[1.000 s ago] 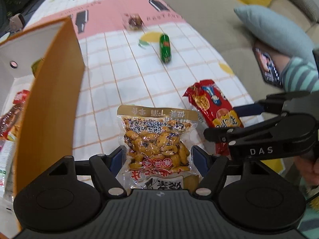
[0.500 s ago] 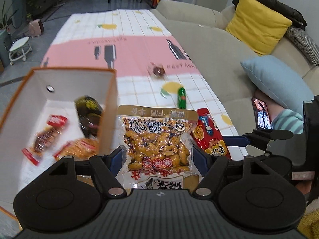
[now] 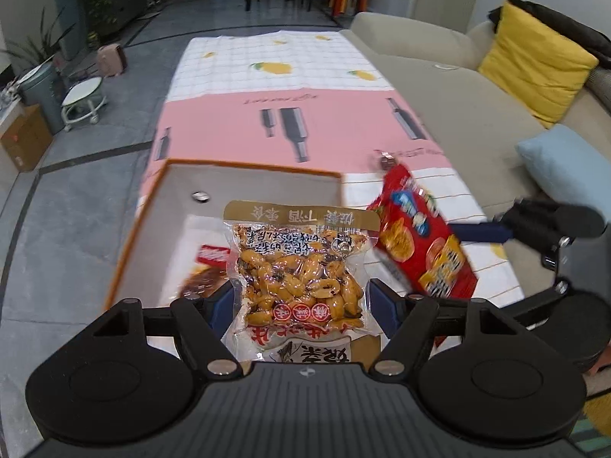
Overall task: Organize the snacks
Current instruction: 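Lift both packets and carry them over the open box, then open both tools to drop the packets into the box, then move both tools back toward the sausage and meat snack on the table, then close the right tool on the green sausage while the left tool reaches the brown meat snack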
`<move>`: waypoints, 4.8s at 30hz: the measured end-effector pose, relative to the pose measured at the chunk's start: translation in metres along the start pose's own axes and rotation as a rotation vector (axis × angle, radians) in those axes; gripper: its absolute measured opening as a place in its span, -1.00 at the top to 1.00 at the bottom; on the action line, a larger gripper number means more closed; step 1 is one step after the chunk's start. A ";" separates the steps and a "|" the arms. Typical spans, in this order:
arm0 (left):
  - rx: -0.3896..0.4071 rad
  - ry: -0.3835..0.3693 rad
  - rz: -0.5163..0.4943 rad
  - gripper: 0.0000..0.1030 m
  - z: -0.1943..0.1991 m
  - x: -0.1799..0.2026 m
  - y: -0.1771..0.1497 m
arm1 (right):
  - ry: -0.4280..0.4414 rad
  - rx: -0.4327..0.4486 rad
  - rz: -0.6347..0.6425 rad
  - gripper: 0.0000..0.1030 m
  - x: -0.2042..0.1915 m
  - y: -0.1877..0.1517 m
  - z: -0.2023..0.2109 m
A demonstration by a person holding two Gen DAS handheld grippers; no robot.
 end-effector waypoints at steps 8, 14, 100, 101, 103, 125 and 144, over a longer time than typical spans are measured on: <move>-0.061 0.059 0.090 -0.60 -0.015 -0.053 0.001 | 0.015 0.012 0.174 -0.33 -0.030 0.050 -0.035; -0.146 0.090 0.149 -0.60 -0.042 -0.081 0.000 | 0.003 -0.053 0.304 -0.33 -0.052 0.061 -0.090; -0.001 0.043 -0.107 -1.00 -0.068 0.043 0.024 | -0.187 -0.034 -0.002 -0.84 0.041 -0.027 -0.051; -0.006 0.039 -0.118 -0.99 -0.073 0.047 0.025 | -0.194 -0.044 -0.010 -0.83 0.045 -0.029 -0.054; -0.019 0.032 -0.140 -0.98 -0.083 0.054 0.027 | -0.204 -0.062 -0.029 -0.83 0.052 -0.034 -0.061; -0.072 -0.013 -0.337 -0.95 -0.181 0.071 0.084 | -0.354 -0.264 -0.174 -0.47 0.135 -0.058 -0.164; -0.081 -0.027 -0.679 -0.95 -0.245 0.106 0.117 | -0.295 -0.299 -0.231 0.56 0.163 -0.067 -0.190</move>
Point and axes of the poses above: each gripper's, at about its wrist camera, not at the fingertips, and z roughly against the way its jaws point, x to its right, y to its top, the point moved 2 cm from there along -z, roughly the way its jaws point, and after that the axes turned 15 degrees about -y, right-handed, at the moved point
